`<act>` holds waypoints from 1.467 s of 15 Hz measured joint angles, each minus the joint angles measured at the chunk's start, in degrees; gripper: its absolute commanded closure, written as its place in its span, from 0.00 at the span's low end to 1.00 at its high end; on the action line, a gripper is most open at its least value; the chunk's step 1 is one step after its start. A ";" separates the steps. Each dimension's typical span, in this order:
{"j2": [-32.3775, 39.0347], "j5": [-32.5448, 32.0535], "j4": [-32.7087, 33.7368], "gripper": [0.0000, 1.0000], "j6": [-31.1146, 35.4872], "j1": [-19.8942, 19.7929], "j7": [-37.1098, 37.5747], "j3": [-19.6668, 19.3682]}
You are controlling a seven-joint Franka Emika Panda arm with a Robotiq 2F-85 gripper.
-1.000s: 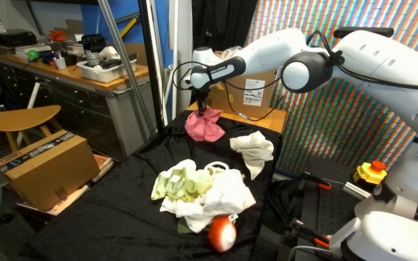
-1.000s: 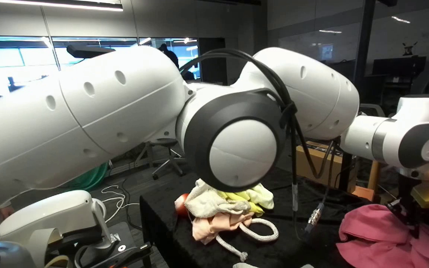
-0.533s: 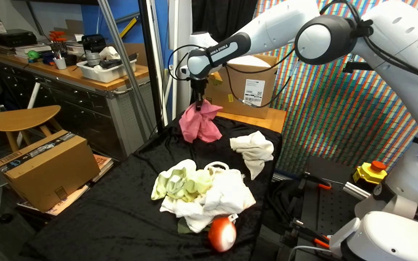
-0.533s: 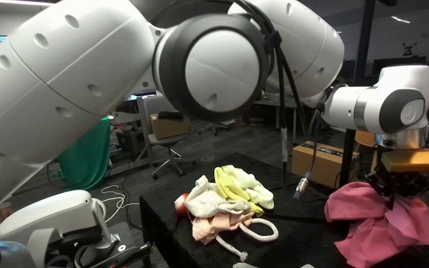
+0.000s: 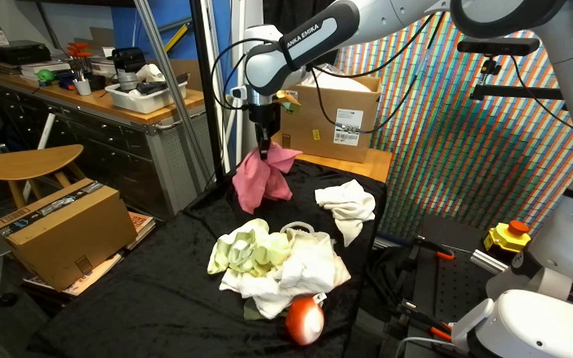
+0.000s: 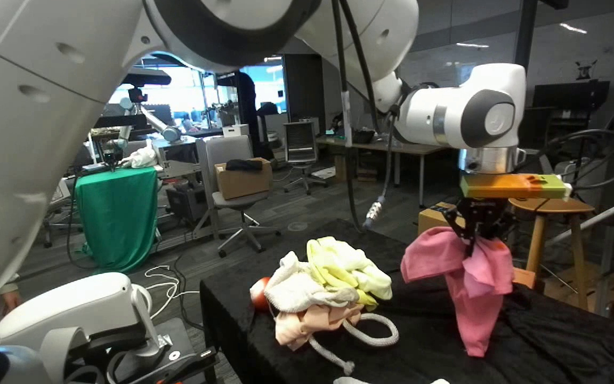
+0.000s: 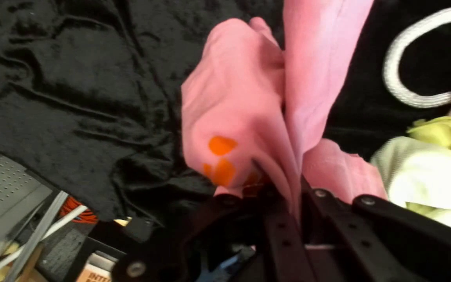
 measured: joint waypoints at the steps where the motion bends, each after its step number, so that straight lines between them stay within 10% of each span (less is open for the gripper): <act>1: -1.85 0.00 -2.59 0.90 -0.26 1.27 0.12 0.36; 15: -10.20 -0.02 -19.85 0.90 -2.41 16.51 11.23 4.53; 16: -9.85 -0.02 -19.85 0.69 -2.41 16.58 11.79 4.52; 22: -9.41 -0.02 -20.50 0.26 -2.41 16.52 13.07 4.51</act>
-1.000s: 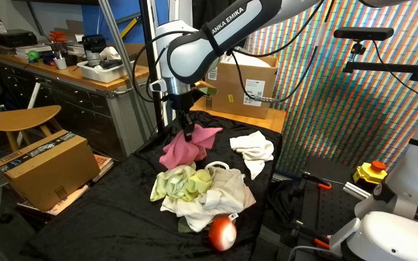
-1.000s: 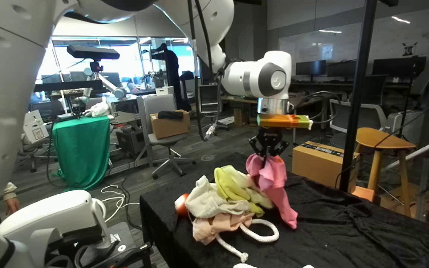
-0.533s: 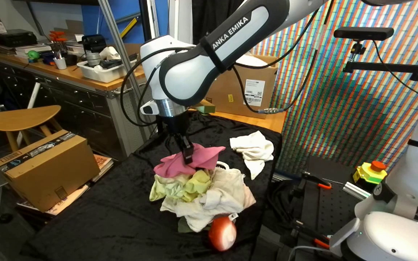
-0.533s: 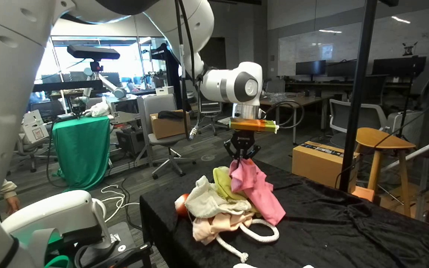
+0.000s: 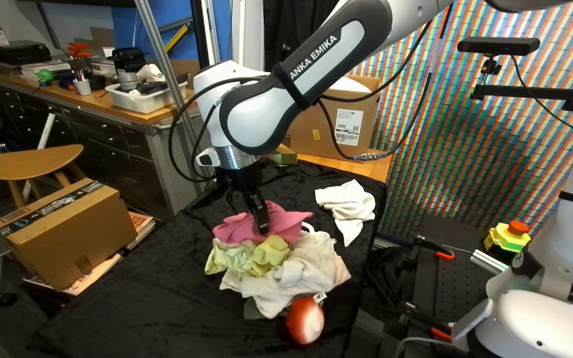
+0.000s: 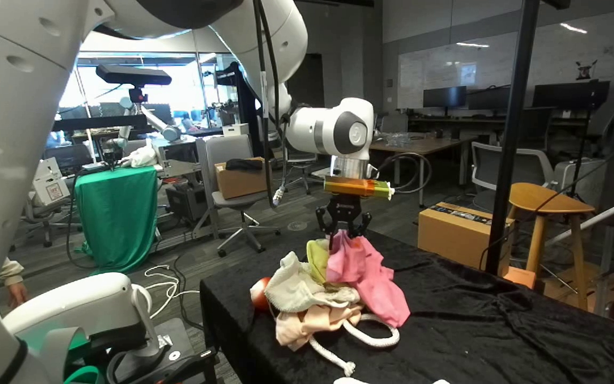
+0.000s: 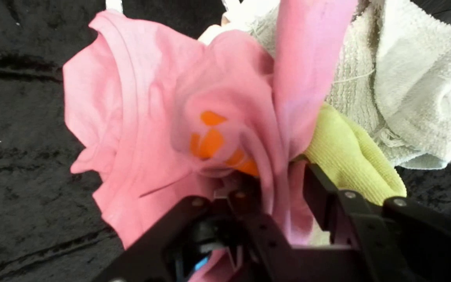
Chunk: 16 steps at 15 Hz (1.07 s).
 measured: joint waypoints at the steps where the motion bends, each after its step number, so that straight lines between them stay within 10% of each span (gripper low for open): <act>1: 0.00 0.00 -0.09 0.19 -0.02 0.00 0.16 0.00; 4: -0.08 0.01 -0.14 0.00 -0.11 0.00 1.24 0.00; 16: -7.20 2.97 -6.44 0.00 3.84 -2.53 9.30 -0.88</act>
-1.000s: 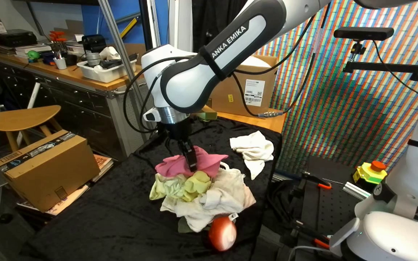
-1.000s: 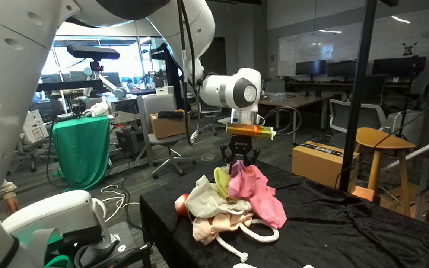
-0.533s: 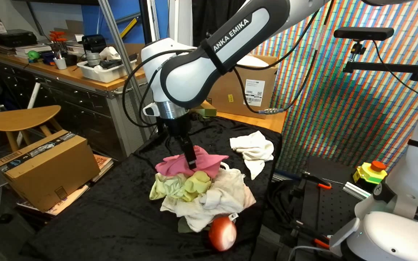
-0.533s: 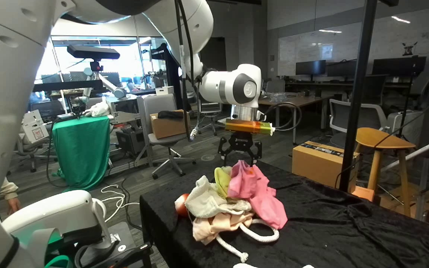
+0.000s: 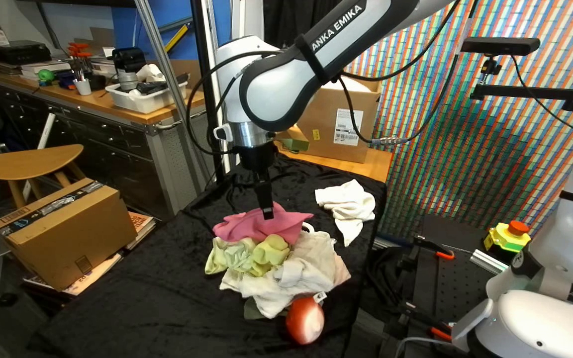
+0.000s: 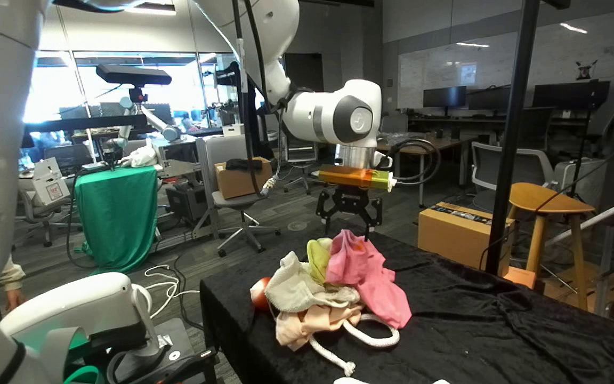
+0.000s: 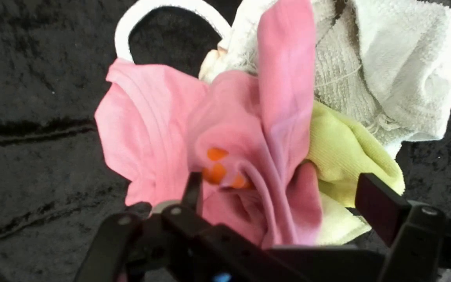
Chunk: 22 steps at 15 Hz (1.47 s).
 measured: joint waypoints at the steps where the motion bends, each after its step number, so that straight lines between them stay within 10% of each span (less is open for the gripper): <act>1: -0.69 1.09 -1.44 0.00 1.10 -0.59 1.17 -0.34; 14: -11.97 18.14 -28.98 0.00 31.49 -5.59 12.78 -4.64; 22: -14.48 8.72 -47.38 0.00 54.13 -0.81 37.54 -11.61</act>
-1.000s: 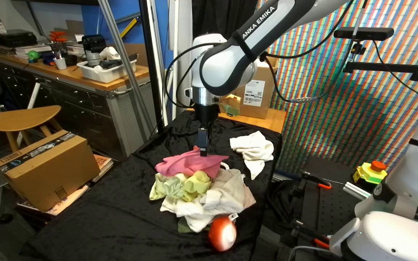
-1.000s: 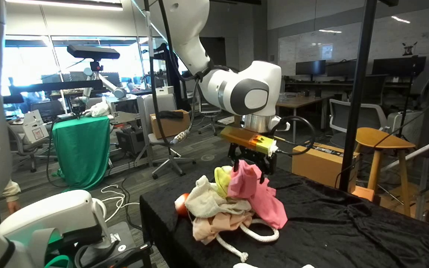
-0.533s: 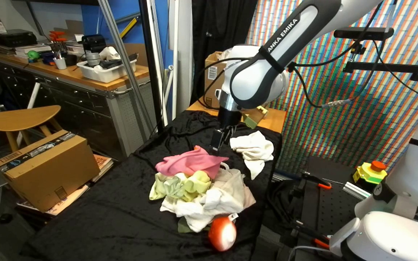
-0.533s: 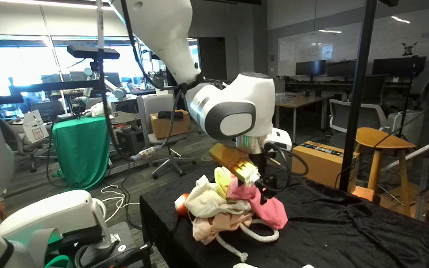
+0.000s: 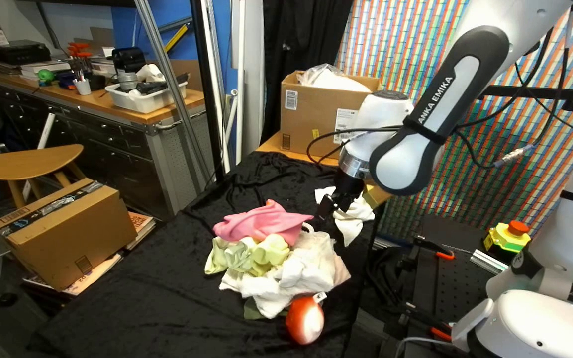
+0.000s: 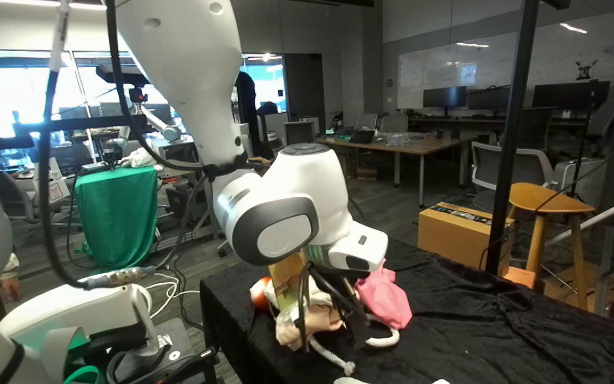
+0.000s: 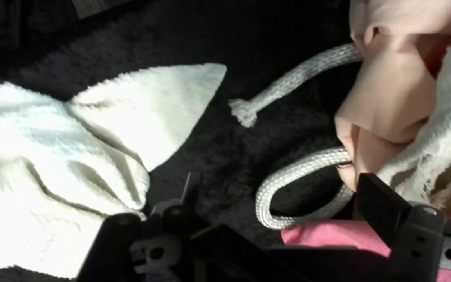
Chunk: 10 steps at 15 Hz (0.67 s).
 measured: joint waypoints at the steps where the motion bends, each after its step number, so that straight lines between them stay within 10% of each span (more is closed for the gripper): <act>1: 0.32 -2.89 -0.81 0.00 0.93 2.51 4.07 -3.29; 10: 7.60 -14.80 -0.27 0.00 1.85 37.89 30.39 -39.41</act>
